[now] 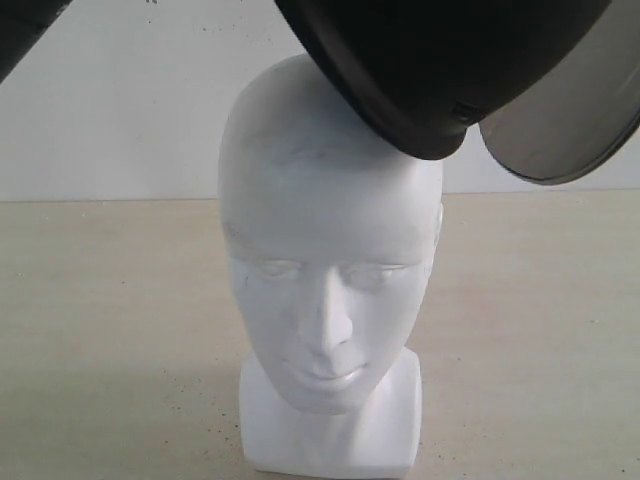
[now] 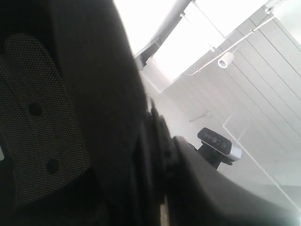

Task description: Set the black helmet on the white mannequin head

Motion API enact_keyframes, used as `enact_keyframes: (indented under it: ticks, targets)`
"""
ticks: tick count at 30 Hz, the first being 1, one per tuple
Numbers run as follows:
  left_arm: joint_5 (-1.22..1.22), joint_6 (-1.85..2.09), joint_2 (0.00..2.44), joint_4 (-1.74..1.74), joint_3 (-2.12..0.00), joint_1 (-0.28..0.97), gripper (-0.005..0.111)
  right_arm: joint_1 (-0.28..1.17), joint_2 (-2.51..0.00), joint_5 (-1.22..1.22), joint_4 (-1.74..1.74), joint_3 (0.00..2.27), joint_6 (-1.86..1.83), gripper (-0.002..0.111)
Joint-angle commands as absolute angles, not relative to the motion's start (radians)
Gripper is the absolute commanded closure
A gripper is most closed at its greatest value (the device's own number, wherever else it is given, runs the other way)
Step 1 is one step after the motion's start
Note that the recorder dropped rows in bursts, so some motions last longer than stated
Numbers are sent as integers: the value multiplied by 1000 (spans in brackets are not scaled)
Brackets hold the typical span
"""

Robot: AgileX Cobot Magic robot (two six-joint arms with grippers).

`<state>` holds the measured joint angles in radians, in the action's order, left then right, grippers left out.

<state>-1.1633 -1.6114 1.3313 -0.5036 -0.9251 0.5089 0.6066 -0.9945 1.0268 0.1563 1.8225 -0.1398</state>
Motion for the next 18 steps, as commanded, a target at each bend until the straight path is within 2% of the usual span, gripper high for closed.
enact_keyframes:
  ticks: [1,18]
  targets:
    - [-1221,-1573,1338,-461,-944,512,102,608,-1022,1013,166,1827,-162,108]
    - [-1221,-1469,1345,-539,-942,512,102,608,-1086,976,165,1827,-168,108]
